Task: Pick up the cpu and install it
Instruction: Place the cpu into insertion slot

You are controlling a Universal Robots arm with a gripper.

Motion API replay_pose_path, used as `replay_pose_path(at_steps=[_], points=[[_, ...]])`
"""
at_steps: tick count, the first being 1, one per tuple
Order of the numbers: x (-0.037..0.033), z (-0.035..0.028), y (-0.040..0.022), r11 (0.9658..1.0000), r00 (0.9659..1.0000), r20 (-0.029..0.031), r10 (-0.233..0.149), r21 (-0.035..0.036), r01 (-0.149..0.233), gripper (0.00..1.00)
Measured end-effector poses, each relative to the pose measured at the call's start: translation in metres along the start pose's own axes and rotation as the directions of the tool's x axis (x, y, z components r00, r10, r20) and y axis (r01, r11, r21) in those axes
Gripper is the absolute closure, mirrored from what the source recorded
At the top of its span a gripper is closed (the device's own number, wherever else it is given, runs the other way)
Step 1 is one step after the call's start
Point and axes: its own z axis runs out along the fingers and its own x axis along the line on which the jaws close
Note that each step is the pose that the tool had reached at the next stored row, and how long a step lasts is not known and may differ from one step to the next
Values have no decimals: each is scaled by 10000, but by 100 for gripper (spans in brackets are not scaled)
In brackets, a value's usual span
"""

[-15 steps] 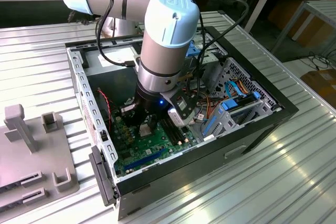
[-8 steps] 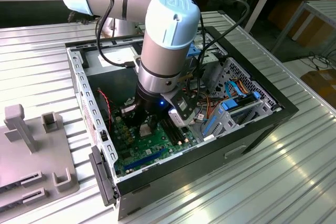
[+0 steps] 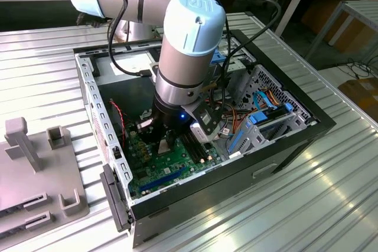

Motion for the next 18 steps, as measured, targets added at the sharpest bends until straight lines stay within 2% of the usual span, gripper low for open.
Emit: replay_pose_path(at_steps=[3,4,6,7,12,14,15,16,18], points=[[0,0,0,10000,10000,-3,-12,1,12,57],[1,-1,0,10000,10000,-2,-12,3,12,65],[0,-1,0,10000,10000,0,-14,3,14,65],[0,0,0,10000,10000,0,-15,1,15,71],[0,1,0,10000,10000,0,-16,1,16,71],[0,2,0,10000,10000,0,-17,-2,17,64],[0,2,0,10000,10000,0,-17,-2,17,64],[0,2,0,10000,10000,0,-16,-1,16,57],[0,1,0,10000,10000,0,-16,0,16,57]])
